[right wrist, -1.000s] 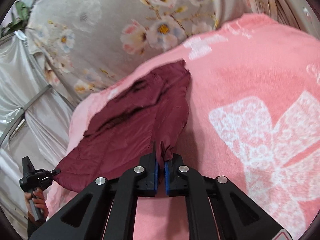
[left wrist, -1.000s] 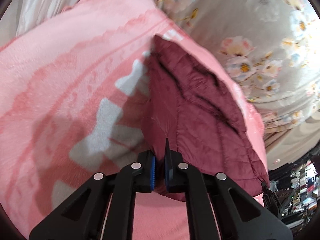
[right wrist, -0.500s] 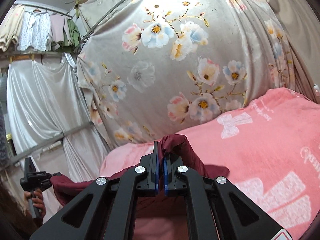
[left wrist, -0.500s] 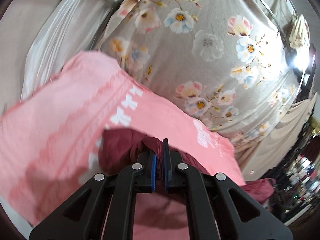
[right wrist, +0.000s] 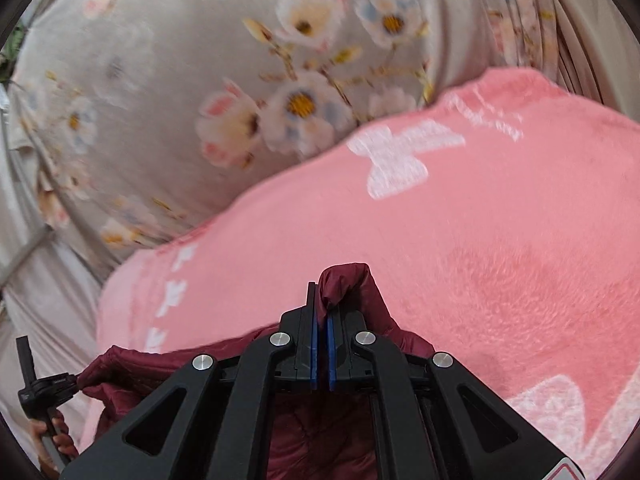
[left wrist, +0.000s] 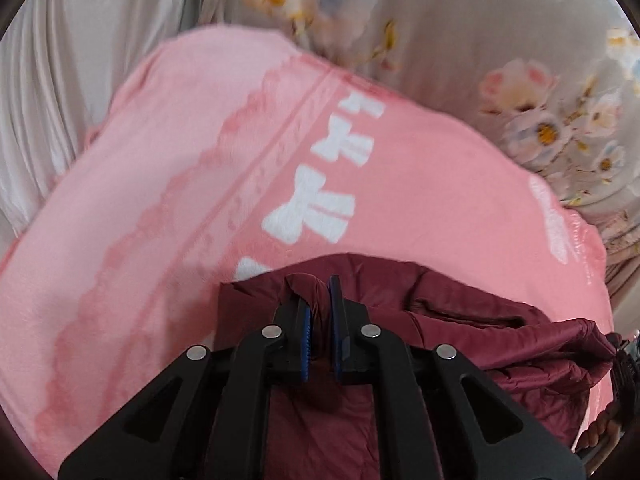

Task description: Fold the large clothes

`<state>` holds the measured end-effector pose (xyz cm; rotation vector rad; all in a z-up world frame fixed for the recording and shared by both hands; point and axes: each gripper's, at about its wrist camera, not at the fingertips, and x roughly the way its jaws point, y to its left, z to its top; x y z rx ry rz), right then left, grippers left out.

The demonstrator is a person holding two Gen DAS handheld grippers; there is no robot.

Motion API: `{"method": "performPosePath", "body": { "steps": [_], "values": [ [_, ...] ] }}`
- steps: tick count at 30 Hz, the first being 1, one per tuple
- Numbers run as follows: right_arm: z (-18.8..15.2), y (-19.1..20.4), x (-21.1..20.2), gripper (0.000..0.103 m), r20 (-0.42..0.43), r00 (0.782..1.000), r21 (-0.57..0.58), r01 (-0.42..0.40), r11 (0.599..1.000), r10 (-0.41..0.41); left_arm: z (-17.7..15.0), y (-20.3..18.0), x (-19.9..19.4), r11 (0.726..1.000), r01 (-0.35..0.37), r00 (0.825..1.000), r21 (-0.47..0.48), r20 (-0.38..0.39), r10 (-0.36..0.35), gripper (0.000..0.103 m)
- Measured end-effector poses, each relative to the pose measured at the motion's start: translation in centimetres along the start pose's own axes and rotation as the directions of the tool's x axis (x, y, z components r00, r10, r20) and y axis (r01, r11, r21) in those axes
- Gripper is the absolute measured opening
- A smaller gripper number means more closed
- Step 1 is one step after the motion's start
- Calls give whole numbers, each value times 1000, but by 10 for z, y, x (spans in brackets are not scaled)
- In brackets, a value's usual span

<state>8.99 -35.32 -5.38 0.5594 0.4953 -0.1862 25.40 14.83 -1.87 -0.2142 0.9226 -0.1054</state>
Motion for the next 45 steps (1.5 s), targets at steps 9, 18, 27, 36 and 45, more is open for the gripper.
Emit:
{"method": "performPosePath", "body": {
  "steps": [9,18,27,36,45],
  "values": [
    [-16,-11,37,7,-57,998,17,25,1000,-24,-14,5,64,1000,3,999,1,-44,-3,12],
    [0,15,-34,45,163,985,-68,65,996,-54,9,11,-2,997,-78,982,-1,170,77,66],
    [-20,94,-22,47,-40,998,-226,-62,972,54,7,-44,-57,985,-45,980,169,197,11,69],
    [-66,161,62,34,-301,954,-410,-111,905,-19,-40,-104,11,960,62,998,274,-32,-56,67],
    [-36,167,80,2,-269,963,-375,-124,919,20,-28,-117,41,956,60,997,286,-61,-45,67]
  ]
}}
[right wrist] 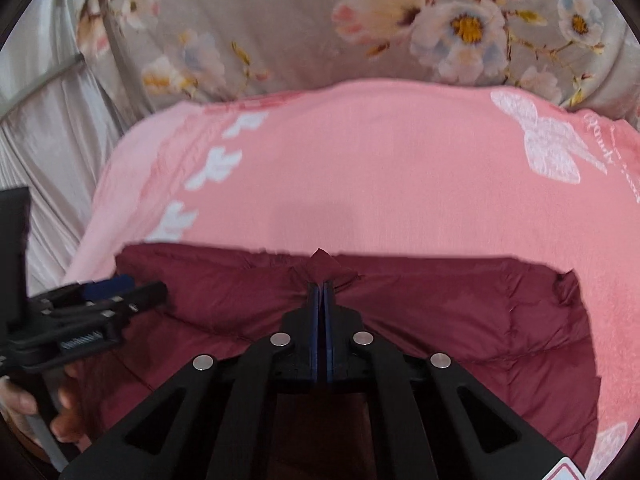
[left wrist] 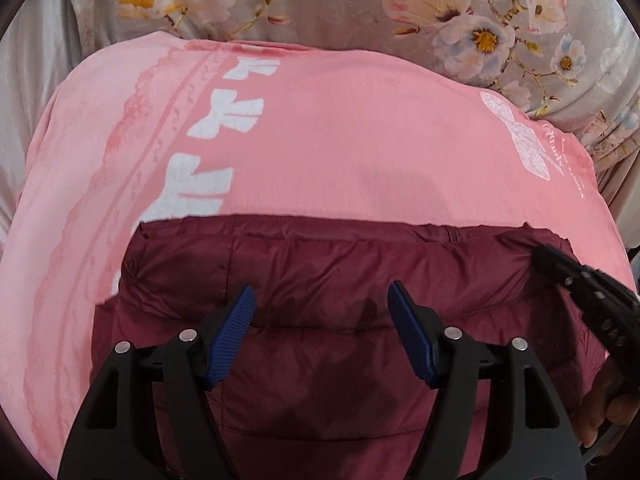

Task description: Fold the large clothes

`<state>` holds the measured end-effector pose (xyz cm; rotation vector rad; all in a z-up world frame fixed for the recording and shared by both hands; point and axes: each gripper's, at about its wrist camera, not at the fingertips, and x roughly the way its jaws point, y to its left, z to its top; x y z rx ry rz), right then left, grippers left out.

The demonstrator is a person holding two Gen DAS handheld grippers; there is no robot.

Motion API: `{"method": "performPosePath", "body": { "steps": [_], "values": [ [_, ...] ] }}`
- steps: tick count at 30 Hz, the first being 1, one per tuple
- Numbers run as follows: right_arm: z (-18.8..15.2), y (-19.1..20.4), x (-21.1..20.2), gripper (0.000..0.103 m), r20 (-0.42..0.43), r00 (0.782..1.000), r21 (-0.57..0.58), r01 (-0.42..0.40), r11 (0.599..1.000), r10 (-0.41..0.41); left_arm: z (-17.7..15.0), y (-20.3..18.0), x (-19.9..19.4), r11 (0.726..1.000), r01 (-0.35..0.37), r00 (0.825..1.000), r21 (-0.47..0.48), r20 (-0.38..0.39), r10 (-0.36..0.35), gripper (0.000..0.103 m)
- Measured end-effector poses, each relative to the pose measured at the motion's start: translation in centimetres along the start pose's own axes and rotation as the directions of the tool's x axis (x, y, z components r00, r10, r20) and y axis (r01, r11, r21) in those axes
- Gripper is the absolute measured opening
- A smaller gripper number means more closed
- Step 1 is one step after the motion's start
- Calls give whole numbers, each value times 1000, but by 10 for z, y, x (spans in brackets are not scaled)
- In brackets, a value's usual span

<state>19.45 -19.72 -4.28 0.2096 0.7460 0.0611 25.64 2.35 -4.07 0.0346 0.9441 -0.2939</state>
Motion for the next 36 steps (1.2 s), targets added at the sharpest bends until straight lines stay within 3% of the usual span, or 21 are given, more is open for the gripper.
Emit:
{"method": "performPosePath", "body": {
  "steps": [7,11,20,27,31,34,36],
  "values": [
    [-4,-8,52,1,-76,995,5,57,998,-56,18,-9,44,999,-49,999,15,-23,50,67],
    [-13,-18,68,1,-102,994,48,39,998,-33,12,-12,60,997,-68,998,23,0,68,68],
    [-22,-21,77,1,-82,996,60,29,998,-24,2,-18,75,995,-94,994,29,62,92,72],
    [-23,-32,77,0,-70,997,122,-22,992,31,2,-19,79,994,-108,992,33,68,106,74],
    [-18,-46,47,0,9,998,186,-64,980,64,5,-12,72,997,-80,995,20,63,79,73],
    [-7,-69,0,1,106,994,208,1,978,-23,7,17,34,998,-15,996,-64,92,21,73],
    [-2,-93,-17,3,97,987,227,104,968,-129,9,43,8,992,-10,993,-127,118,26,73]
  ]
}}
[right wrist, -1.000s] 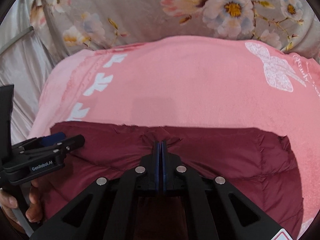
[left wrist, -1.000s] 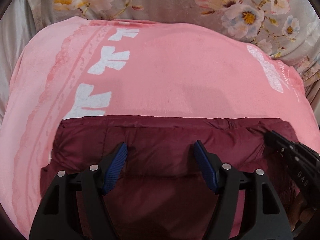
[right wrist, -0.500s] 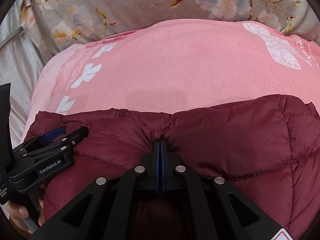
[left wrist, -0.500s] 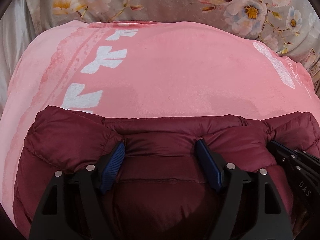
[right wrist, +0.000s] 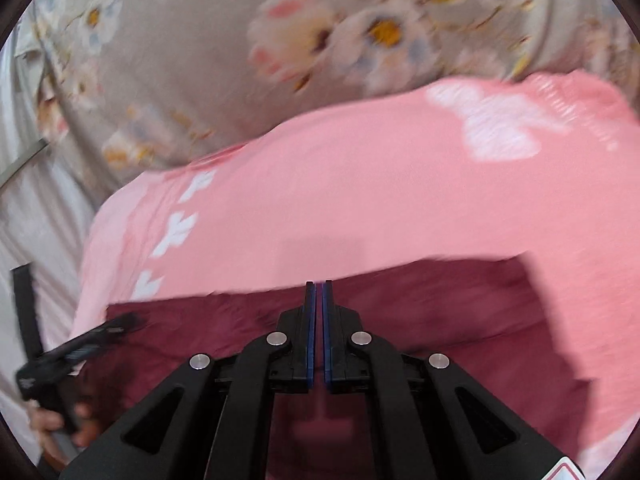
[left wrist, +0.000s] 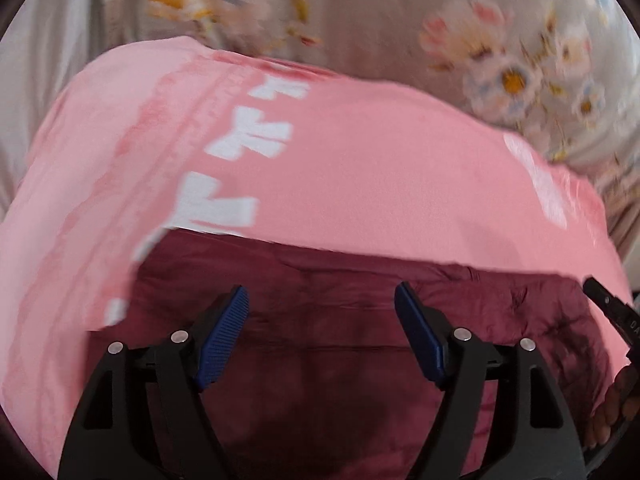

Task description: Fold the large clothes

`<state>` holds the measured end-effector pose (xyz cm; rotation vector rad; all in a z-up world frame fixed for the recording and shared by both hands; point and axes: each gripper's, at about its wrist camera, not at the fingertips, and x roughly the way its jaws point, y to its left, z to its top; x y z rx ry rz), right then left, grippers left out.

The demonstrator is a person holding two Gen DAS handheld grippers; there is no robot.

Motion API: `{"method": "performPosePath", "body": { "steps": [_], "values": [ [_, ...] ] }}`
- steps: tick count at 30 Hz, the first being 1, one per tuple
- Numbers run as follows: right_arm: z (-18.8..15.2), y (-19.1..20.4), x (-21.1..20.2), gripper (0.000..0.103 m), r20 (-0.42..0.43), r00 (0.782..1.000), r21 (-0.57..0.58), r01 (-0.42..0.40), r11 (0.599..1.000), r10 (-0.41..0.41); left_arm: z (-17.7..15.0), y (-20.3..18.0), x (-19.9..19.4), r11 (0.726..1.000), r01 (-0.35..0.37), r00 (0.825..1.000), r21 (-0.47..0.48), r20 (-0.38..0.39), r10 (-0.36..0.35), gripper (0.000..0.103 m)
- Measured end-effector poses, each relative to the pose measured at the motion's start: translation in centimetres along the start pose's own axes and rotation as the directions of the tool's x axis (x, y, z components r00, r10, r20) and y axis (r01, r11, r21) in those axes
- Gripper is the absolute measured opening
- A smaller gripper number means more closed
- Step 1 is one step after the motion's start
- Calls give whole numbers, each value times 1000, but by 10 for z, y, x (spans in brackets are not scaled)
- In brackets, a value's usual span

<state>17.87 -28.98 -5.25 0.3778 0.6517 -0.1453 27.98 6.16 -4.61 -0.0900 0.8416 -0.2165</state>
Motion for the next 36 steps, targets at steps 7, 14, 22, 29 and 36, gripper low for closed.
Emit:
{"method": "performPosePath", "body": {
  "steps": [7,14,22,29,36],
  "values": [
    [-23,-66,25,7,-117,987,127,128,984,-113,-4,71,24,981,-124,989,-149,-101,109,75],
    [-36,-68,30,0,-107,982,109,164,980,-153,-20,79,39,978,-116,992,-174,-66,106,86],
    [-38,-69,32,0,-104,981,105,176,979,-166,-19,74,43,978,-142,989,-151,-70,133,93],
    [-45,-37,-26,14,68,976,56,202,978,-206,-19,61,9,982,-122,991,-142,-63,114,75],
    [-96,59,-49,14,-29,999,-115,-25,993,22,-47,-30,-57,992,-114,992,51,63,111,77]
  ]
}}
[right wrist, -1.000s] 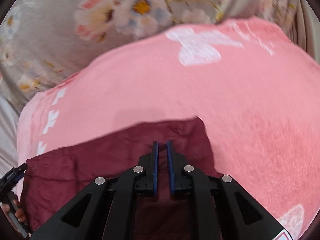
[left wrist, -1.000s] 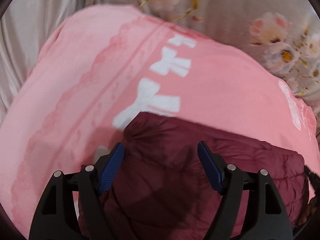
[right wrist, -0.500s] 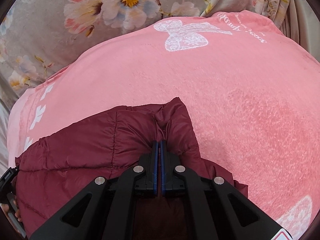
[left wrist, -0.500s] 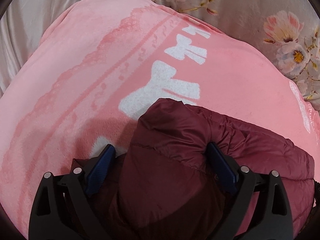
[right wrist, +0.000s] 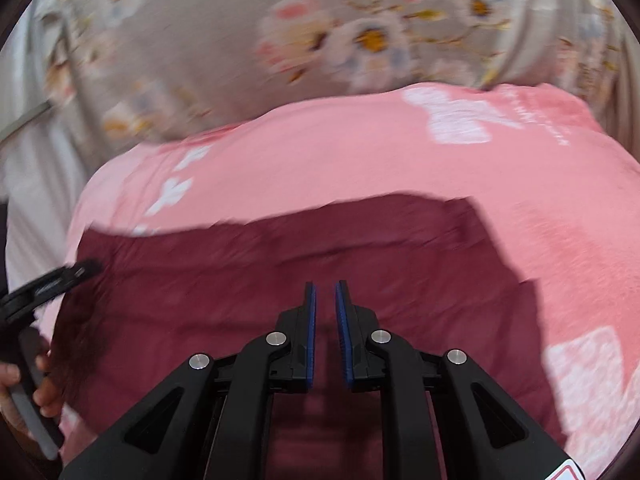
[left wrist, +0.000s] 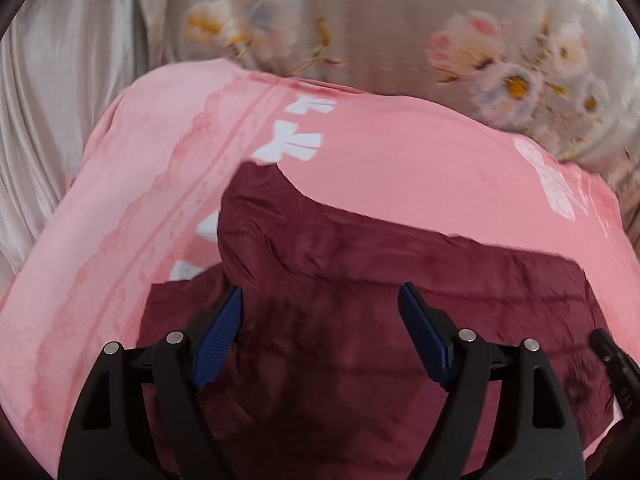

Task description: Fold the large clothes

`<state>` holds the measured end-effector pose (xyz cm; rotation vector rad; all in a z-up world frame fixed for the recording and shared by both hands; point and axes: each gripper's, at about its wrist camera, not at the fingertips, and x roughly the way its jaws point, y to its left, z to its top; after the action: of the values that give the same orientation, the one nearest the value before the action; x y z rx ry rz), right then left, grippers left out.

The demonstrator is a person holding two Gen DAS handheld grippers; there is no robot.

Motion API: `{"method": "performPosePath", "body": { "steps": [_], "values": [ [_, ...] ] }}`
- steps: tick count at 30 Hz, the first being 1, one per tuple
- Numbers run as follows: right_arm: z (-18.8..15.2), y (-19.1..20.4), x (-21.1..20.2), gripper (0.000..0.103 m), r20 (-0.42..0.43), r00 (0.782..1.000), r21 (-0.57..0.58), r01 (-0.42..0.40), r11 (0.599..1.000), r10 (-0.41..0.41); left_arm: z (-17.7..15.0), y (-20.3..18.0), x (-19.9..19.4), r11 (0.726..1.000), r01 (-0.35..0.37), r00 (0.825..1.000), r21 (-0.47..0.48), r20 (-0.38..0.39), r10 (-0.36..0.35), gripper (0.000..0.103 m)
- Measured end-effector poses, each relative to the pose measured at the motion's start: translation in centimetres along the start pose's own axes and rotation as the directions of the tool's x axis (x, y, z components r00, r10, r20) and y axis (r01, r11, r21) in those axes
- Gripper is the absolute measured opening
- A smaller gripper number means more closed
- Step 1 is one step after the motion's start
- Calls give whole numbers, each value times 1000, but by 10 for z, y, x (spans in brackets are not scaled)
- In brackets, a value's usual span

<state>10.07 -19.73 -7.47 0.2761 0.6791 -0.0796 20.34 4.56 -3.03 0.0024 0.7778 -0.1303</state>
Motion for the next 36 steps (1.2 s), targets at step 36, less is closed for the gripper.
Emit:
{"method": "performPosePath", "body": {
  "steps": [36],
  "values": [
    [-49,35,32,14,-96,995,-90,-21,996,12,-84,-63,22,991,-69,997,115,-27,73,82]
  ]
}}
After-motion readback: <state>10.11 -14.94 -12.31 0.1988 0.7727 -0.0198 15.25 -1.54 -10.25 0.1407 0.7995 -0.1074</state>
